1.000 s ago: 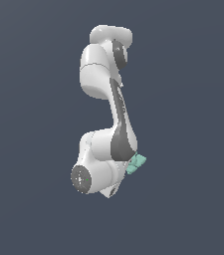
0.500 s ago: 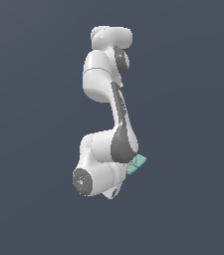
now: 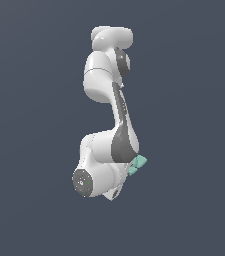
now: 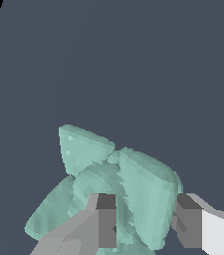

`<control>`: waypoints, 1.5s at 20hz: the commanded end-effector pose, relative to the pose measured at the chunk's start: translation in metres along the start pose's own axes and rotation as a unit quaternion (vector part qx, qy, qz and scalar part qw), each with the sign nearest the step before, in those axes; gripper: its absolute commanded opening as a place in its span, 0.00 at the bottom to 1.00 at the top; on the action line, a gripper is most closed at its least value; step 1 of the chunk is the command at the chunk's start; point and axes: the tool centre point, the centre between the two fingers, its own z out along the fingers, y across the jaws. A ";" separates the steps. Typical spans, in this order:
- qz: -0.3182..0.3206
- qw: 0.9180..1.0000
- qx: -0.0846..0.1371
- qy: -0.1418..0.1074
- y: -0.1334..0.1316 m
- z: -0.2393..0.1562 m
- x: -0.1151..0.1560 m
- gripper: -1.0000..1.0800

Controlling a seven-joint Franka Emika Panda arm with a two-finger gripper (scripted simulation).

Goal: Pick up the object and move it to a goal position.

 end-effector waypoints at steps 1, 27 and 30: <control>0.002 1.000 0.002 -0.001 0.001 0.003 -0.002 0.00; 0.001 1.000 0.000 0.000 -0.013 -0.010 -0.005 0.00; 0.001 1.000 0.000 -0.001 -0.020 -0.016 -0.008 0.00</control>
